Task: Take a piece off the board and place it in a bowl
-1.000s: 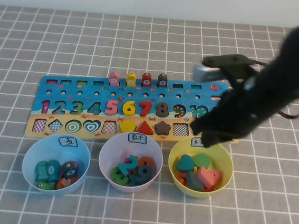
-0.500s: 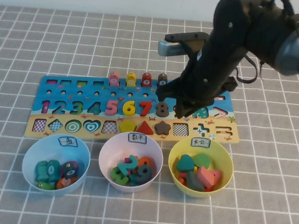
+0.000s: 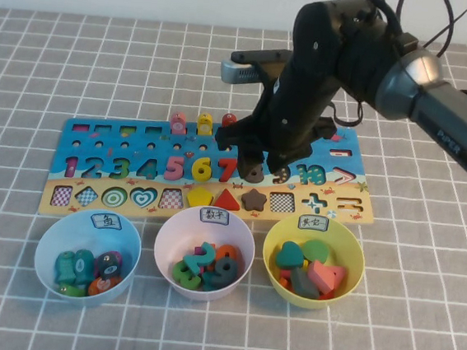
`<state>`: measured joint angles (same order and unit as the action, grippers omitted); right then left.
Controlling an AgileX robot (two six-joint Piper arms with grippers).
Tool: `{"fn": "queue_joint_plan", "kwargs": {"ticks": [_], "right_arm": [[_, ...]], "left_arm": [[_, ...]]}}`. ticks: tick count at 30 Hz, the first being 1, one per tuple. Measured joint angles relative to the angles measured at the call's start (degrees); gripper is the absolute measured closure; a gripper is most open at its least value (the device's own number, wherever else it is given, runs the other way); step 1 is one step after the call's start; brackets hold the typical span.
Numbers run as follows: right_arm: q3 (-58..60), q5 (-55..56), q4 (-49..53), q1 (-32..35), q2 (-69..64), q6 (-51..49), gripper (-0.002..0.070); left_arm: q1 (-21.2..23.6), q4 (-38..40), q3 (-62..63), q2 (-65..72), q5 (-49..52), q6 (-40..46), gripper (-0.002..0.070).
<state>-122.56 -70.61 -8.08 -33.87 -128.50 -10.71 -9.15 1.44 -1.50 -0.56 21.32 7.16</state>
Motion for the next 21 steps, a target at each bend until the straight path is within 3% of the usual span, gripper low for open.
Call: {"fn": "queue_joint_plan", "kwargs": {"ticks": [21], "right_arm": [[-0.1, 0.4, 2.9, -0.1, -3.2, -1.4, 0.0339]], "left_arm": [[0.0, 0.0, 0.0, 0.0, 0.0, 0.0, 0.068]]}}
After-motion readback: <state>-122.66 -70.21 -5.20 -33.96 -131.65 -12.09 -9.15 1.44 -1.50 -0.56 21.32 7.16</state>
